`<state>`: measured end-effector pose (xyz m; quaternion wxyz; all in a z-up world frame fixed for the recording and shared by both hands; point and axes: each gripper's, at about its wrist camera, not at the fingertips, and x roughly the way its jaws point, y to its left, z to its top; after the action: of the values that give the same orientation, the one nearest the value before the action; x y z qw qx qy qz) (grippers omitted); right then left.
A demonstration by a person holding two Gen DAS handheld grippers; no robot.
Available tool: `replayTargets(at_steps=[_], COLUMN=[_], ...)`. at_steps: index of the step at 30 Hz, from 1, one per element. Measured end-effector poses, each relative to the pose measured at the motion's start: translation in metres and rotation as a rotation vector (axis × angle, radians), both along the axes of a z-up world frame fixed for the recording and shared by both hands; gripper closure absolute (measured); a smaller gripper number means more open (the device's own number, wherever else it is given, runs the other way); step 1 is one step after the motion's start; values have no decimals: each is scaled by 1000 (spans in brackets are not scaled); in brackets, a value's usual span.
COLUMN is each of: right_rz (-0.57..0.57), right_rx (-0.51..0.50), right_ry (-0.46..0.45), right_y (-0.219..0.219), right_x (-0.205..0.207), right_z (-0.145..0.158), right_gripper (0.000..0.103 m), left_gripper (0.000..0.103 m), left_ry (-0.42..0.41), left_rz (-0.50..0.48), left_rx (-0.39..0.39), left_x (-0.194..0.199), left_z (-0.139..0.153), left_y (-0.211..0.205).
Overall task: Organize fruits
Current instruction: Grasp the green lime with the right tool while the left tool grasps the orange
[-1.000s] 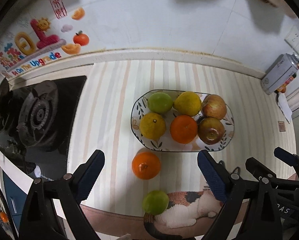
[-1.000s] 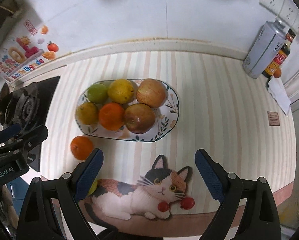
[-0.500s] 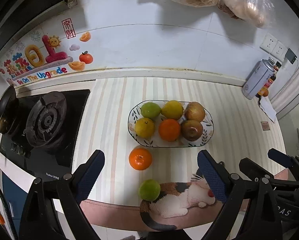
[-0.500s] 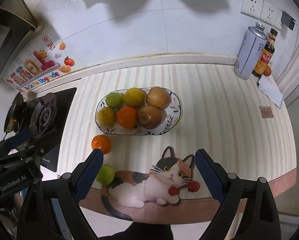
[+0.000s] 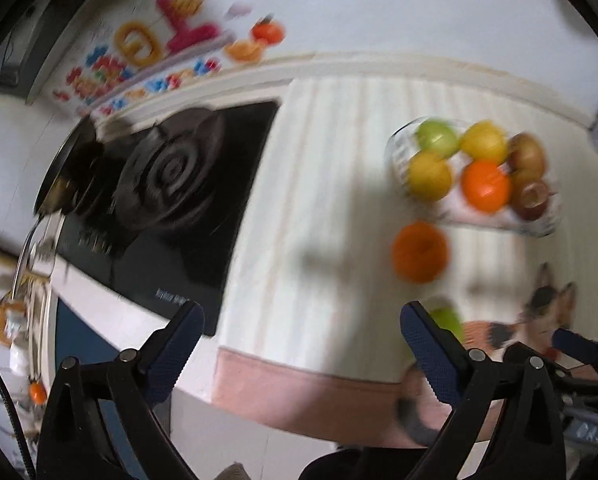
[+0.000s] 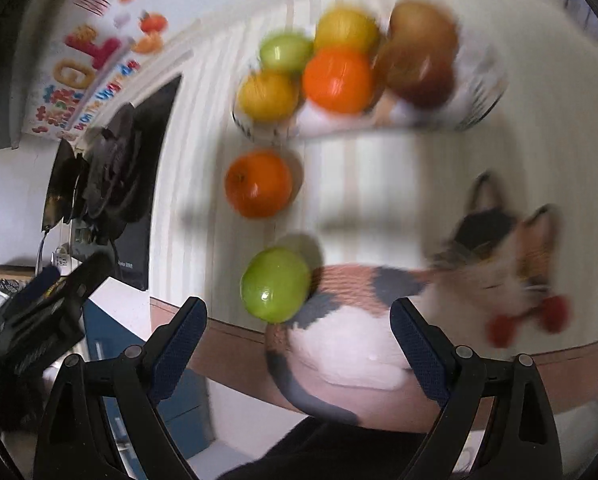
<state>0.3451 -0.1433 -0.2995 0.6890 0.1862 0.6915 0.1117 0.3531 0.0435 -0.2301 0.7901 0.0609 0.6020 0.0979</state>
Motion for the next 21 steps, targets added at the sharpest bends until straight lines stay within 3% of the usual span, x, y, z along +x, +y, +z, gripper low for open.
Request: replayTargets(at_steps=[3, 7, 9, 11, 17, 21], right_rz=[-10, 14, 42, 69, 70, 60], right_rx=[40, 69, 40, 20, -61, -156], right_ry=[68, 129, 97, 75, 41, 9], right_y=[17, 40, 48, 50, 14, -25], right_x=[8, 11, 10, 12, 23, 38], right_z=[-37, -71, -69, -66, -45, -31], right_gripper=[9, 31, 41, 43, 43, 43], left_gripper=[2, 2, 2, 2, 2, 2], left_ry=[44, 95, 108, 118, 131, 223], left_rz=[41, 73, 81, 87, 50, 8], left_rx=[21, 37, 39, 25, -128, -296], left_x=[-5, -5, -3, 3, 35, 67], left_z=[-19, -36, -41, -43, -47, -70], left_y=[17, 29, 31, 31, 8, -21])
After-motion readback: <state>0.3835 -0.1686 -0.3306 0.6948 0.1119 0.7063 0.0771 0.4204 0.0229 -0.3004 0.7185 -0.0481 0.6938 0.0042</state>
